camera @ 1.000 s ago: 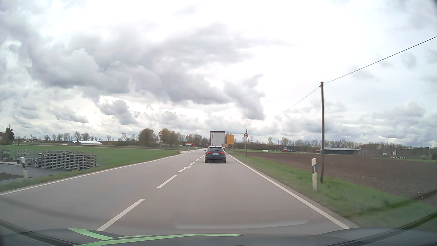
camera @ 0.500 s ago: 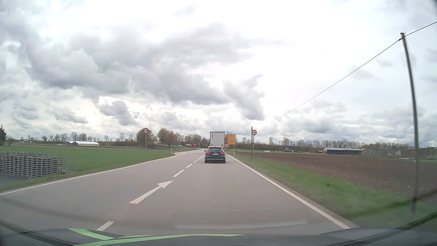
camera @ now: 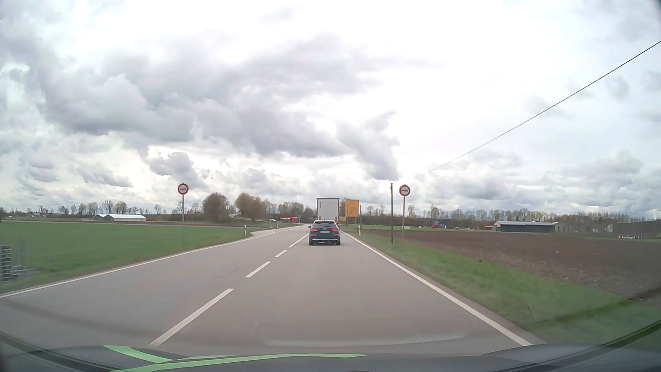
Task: Follow the waypoints while adhering to traffic rules and regulations
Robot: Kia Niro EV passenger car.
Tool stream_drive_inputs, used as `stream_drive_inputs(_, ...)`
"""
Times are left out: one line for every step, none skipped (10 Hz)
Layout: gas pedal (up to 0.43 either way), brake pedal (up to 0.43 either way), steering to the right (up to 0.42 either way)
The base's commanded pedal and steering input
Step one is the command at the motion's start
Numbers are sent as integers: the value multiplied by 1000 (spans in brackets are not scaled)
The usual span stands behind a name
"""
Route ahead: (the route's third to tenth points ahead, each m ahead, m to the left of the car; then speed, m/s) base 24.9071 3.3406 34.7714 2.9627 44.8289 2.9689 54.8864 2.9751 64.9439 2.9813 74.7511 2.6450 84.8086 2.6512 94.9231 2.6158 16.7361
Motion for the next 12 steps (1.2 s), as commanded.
stream_drive_inputs(157,0,2)
stream_drive_inputs(157,0,2)
stream_drive_inputs(157,0,2)
stream_drive_inputs(157,0,2)
stream_drive_inputs(157,0,2)
stream_drive_inputs(157,0,2)
stream_drive_inputs(157,0,2)
stream_drive_inputs(157,0,2)
stream_drive_inputs(157,0,2)
stream_drive_inputs(157,0,2)
stream_drive_inputs(157,0,2)
stream_drive_inputs(157,0,2)
